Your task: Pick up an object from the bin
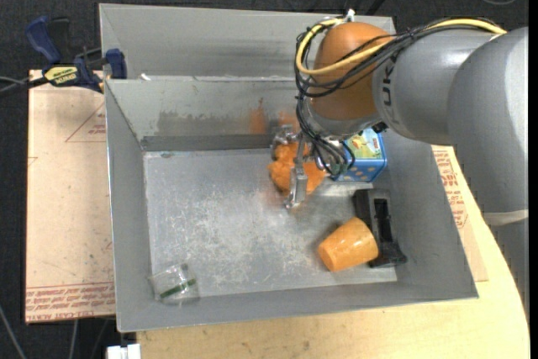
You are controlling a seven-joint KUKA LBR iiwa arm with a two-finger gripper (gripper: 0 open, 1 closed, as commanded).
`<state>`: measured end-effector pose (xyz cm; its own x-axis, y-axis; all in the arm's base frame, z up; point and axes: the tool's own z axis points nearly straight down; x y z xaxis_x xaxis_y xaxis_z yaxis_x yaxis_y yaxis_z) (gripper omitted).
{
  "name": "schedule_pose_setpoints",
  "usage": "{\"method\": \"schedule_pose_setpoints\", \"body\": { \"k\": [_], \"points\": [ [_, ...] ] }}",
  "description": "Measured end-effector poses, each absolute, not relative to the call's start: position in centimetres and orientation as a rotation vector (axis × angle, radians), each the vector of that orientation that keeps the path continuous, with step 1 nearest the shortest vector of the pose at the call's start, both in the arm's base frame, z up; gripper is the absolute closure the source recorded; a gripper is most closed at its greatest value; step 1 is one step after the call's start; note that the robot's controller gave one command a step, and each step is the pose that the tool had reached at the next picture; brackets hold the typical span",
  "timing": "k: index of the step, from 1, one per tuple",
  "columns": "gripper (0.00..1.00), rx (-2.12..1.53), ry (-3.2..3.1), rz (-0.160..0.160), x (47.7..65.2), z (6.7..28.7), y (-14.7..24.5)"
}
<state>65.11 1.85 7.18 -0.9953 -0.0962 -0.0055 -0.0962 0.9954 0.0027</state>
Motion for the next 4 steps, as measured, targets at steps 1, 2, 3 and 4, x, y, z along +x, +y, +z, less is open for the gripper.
{"method": "schedule_pose_setpoints", "body": {
  "k": [1, 2, 3, 4],
  "points": [
    [1.00, 0.092, 3.133, 0.005, 65.1, 7.2, 1.5],
    [1.00, 0.092, 3.133, 0.006, 65.1, 7.2, 1.5],
    [1.00, 0.093, 3.135, 0.006, 65.0, 7.5, 1.5],
    [1.00, 0.093, 3.140, 0.006, 64.9, 9.0, 1.5]
  ]
}}
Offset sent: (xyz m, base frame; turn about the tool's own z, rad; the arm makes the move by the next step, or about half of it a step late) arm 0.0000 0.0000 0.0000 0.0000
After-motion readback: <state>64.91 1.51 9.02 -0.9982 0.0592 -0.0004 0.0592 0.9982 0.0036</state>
